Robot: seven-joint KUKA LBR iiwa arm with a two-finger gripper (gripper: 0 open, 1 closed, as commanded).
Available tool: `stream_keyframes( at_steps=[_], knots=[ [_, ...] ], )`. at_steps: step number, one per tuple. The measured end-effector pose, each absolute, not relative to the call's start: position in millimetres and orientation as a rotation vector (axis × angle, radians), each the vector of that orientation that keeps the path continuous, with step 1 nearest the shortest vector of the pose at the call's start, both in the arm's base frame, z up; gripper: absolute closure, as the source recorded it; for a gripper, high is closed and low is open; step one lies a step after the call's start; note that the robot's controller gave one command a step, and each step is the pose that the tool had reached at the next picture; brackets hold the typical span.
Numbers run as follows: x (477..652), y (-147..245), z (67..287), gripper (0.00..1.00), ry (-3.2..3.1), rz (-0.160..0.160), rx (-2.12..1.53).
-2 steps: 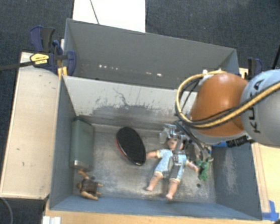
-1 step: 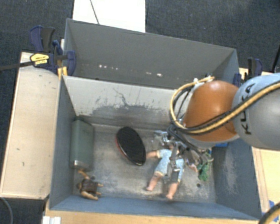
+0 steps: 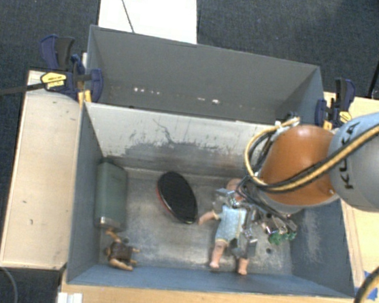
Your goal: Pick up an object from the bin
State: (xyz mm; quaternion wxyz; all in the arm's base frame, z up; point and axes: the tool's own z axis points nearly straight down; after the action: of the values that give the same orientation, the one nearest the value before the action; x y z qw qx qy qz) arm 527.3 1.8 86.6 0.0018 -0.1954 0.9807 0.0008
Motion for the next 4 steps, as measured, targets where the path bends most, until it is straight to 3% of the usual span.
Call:
stream_keyframes(
  at_steps=[1,2,4],
  knots=[
    [541.6,-9,73,1.00,3.135,0.000,0.028],
    [541.6,-9,73,1.00,3.135,0.000,0.029],
    [537.1,-23,131,1.00,3.131,0.001,0.057]
  ],
)
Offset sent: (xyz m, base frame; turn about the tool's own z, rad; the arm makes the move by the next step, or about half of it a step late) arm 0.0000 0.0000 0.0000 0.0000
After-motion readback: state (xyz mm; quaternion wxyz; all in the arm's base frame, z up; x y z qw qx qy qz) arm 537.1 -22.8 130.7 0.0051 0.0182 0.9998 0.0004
